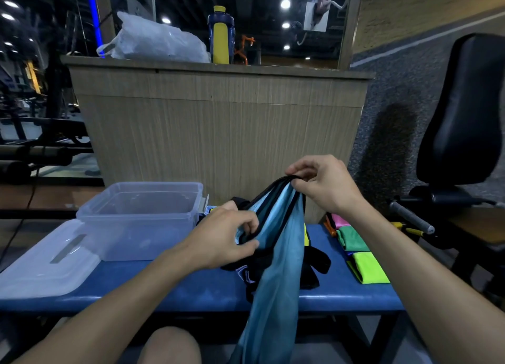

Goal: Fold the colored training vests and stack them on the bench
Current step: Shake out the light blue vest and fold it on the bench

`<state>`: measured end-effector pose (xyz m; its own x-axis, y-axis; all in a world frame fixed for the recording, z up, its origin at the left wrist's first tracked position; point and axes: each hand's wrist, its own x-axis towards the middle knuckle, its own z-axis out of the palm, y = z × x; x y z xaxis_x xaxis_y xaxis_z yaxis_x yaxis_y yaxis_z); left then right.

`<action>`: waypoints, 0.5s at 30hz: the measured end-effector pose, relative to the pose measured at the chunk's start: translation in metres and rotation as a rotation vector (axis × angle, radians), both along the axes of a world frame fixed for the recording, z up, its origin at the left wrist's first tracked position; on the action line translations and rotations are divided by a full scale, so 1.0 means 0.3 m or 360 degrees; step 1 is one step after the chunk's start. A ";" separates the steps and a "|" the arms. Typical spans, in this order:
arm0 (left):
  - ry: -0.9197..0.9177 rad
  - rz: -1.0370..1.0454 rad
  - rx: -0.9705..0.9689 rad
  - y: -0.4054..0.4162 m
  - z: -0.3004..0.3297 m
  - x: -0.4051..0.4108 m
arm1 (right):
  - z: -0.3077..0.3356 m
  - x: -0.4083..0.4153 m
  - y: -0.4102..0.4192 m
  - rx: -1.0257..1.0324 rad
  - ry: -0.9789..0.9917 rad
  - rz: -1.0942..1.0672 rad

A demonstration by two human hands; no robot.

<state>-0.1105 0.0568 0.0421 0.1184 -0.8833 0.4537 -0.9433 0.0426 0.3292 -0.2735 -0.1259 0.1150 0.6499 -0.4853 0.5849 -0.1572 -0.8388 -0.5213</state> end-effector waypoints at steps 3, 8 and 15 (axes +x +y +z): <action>-0.0165 -0.0055 0.0069 0.022 -0.004 -0.020 | -0.011 0.010 -0.025 0.0013 0.0028 -0.0048; -0.0473 -0.0205 -0.0011 0.036 0.036 -0.032 | -0.042 0.015 -0.056 0.0084 0.0060 -0.0059; -0.0897 -0.0187 -0.0164 0.061 0.142 0.008 | -0.043 -0.027 -0.107 0.0520 -0.0053 0.0087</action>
<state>-0.1082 0.0752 0.0848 -0.2623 -0.8239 0.5023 -0.9586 0.1627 -0.2337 -0.2816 -0.1580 0.1022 0.6631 -0.6158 0.4254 -0.0951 -0.6331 -0.7682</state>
